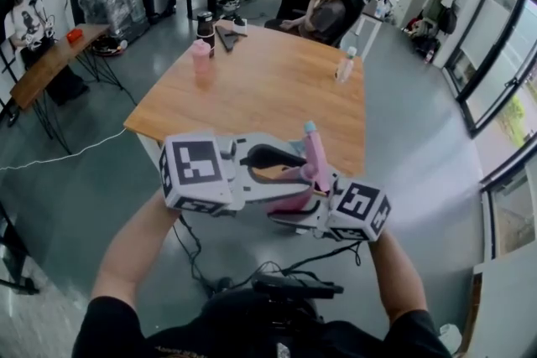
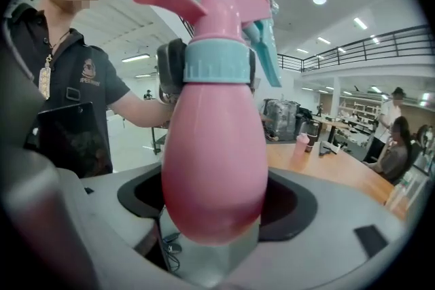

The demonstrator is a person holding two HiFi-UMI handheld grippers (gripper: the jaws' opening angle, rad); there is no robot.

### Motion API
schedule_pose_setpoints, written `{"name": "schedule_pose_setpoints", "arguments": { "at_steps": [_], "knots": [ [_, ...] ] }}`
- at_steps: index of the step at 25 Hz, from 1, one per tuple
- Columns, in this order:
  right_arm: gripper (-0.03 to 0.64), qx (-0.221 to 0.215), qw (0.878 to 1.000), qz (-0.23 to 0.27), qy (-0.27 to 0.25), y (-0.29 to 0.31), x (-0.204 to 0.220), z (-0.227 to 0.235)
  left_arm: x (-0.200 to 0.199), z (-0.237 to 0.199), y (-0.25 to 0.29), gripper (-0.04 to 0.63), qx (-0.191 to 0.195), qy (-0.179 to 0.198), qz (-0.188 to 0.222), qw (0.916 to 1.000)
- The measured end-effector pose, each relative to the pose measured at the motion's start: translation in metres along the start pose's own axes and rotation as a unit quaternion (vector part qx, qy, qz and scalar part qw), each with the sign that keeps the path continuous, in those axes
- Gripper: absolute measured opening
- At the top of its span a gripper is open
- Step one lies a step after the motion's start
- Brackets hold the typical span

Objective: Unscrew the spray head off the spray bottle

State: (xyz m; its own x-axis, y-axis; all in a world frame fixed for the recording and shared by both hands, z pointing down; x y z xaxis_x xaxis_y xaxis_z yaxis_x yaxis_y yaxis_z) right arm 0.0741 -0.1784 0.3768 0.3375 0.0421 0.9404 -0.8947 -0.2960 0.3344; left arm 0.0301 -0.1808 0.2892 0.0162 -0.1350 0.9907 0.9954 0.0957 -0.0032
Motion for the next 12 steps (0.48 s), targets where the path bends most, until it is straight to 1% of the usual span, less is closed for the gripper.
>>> {"name": "schedule_pose_setpoints", "arguments": {
  "at_steps": [3,6,9,12],
  "knots": [
    [0.394,0.041,0.999,-0.01,0.01,0.0,0.005,0.009,0.006,-0.004,0.005,0.137,-0.047,0.009,-0.017,0.9987],
    [0.394,0.073,0.997,-0.011,0.02,0.003,0.005,0.016,0.008,-0.008,0.007,0.133,-0.097,0.019,-0.03,0.9946],
    [0.393,0.102,0.994,-0.004,0.029,0.008,0.003,0.024,0.009,-0.011,0.006,0.133,-0.155,0.032,-0.04,0.9866],
    [0.393,0.132,0.991,-0.004,0.038,0.012,0.004,0.031,0.011,-0.014,0.006,0.133,-0.213,0.04,-0.052,0.9749]
  ]
}}
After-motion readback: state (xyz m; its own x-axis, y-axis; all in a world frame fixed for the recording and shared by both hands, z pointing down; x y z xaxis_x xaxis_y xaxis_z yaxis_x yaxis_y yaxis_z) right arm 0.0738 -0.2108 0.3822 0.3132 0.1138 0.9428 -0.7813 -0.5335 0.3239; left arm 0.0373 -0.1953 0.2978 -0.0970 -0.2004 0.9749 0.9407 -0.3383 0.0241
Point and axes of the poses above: the fingertips, and each gripper's own axes: y forward along the fingers, z to its right, x out of its underside, the point moved 5 cm from there along -y, backward along the fingers, and after that the axes turned 9 degrees about z, right-handed, at the moved point
